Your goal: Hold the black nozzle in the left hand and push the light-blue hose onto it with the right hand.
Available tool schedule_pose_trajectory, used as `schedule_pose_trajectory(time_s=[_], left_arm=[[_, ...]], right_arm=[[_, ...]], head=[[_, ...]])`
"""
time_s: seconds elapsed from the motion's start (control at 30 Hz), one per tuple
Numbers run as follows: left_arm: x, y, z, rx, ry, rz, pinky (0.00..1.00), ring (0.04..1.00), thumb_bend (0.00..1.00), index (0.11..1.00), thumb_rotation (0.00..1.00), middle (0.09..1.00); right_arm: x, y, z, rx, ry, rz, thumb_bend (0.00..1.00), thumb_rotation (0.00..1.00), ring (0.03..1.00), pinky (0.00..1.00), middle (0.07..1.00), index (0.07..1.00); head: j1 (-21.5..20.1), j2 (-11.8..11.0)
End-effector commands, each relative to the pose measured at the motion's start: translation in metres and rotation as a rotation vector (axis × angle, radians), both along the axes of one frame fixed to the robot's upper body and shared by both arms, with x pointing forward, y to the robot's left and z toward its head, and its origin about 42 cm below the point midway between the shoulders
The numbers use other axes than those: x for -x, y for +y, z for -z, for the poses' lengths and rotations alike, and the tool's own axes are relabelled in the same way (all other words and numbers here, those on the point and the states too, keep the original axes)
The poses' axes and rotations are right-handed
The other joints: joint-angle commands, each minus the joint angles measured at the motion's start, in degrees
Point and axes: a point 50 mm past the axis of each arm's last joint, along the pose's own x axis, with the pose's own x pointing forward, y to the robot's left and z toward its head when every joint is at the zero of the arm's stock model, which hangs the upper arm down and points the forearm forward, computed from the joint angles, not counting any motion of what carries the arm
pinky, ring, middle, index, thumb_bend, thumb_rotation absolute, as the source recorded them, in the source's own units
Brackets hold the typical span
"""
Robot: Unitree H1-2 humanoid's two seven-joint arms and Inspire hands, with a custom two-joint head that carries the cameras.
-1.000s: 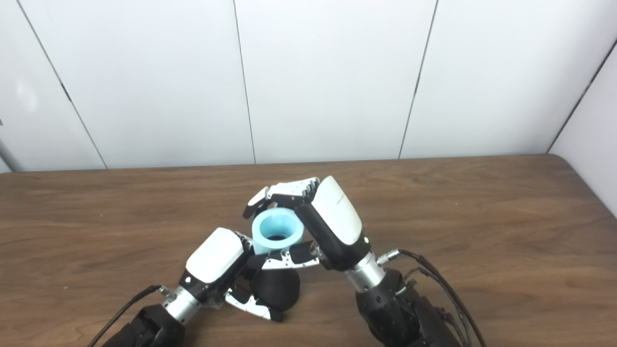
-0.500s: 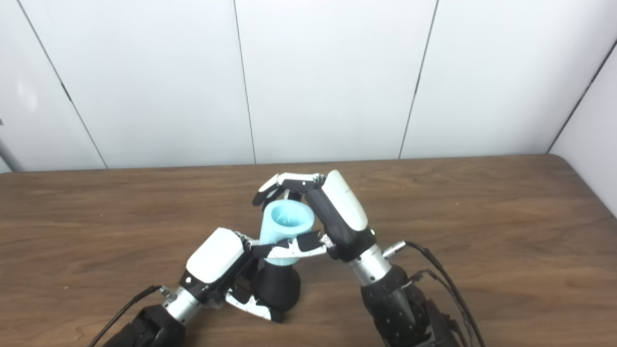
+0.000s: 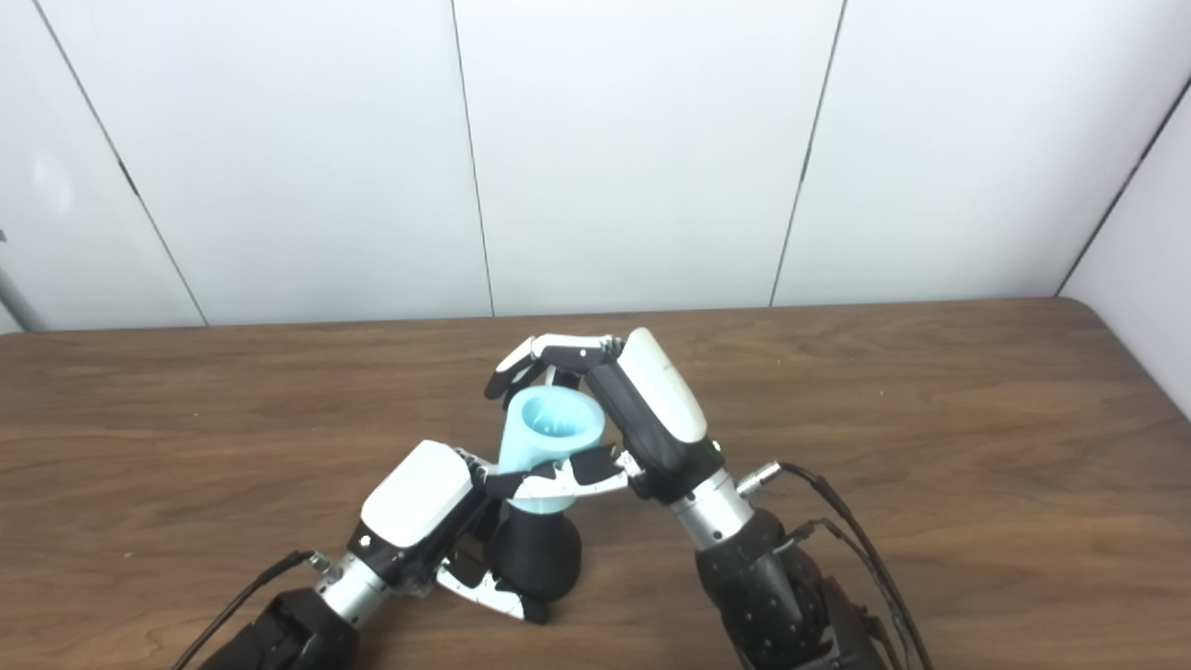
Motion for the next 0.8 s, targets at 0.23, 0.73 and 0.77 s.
schedule_pose_trajectory(time_s=[0.23, 0.73, 0.77], left_arm=[[0.0381, -0.0006, 0.0524, -0.009, 0.164, -0.007, 0.08, 0.118, 0.52, 0.481, 0.04, 0.186], [0.0389, -0.0016, 0.0517, -0.015, 0.166, -0.008, 0.07, 0.113, 0.52, 0.481, 0.04, 0.180], [0.0389, -0.0017, 0.0515, -0.015, 0.168, -0.009, 0.07, 0.114, 0.52, 0.481, 0.04, 0.181]], right_arm=[[0.0044, 0.0056, -0.0041, 0.125, -0.163, 0.009, 0.52, 0.00, 0.206, 0.14, 0.423, 0.532], [0.0070, 0.0119, -0.0054, 0.247, -0.267, 0.042, 0.52, 0.00, 0.248, 0.17, 0.425, 0.531], [0.0069, 0.0120, -0.0053, 0.252, -0.272, 0.044, 0.52, 0.00, 0.241, 0.17, 0.422, 0.531]], head=[[-0.07, 0.12], [-0.13, 0.30], [-0.15, 0.29]])
